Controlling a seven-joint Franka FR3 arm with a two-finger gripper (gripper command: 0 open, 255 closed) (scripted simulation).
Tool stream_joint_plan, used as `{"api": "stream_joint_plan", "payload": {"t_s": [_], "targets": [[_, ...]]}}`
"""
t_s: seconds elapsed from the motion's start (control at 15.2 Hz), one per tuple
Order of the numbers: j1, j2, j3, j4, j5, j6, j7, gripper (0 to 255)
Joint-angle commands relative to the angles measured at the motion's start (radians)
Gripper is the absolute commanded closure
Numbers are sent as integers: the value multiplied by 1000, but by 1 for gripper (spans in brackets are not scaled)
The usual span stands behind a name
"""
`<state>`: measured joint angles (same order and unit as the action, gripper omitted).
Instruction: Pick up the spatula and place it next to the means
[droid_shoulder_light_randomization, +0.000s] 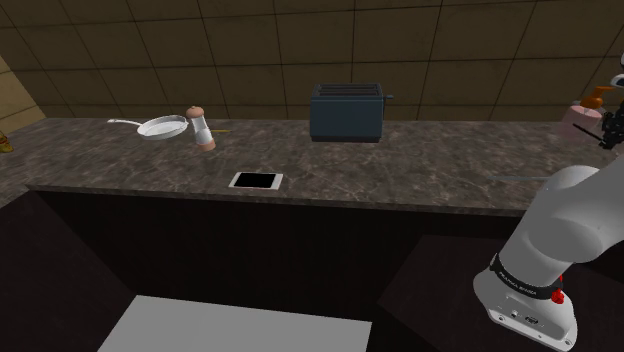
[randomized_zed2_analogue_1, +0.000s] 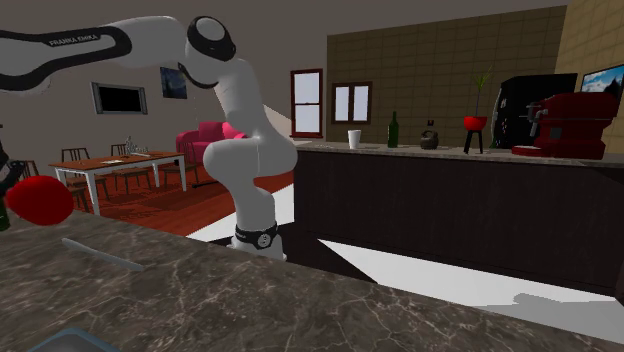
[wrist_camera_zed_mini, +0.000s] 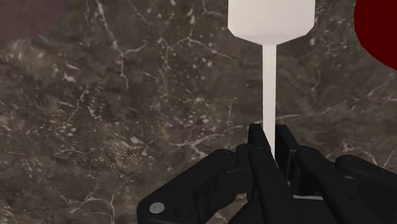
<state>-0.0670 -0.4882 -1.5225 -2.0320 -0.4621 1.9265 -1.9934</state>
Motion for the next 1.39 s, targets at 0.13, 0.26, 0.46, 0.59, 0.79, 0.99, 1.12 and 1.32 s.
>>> {"api": "stream_joint_plan", "payload": {"t_s": [0.13,0.26,0.46,0.59,0.79,0.99,1.12,1.32], "targets": [[81,-14,-99,27,-23,18,-12,255],[95,-21,-121,12,-34,40,-6,255],[119,-31,-155,-8,-52,73,4,255],[136,-39,-179,-20,-65,94,10,255],[163,-52,-216,-36,-87,125,21,255],[180,-61,-240,-45,-101,144,29,255],[180,-61,-240,-45,-101,144,29,255],[180,-61,-240,-45,-101,144,29,255]]}}
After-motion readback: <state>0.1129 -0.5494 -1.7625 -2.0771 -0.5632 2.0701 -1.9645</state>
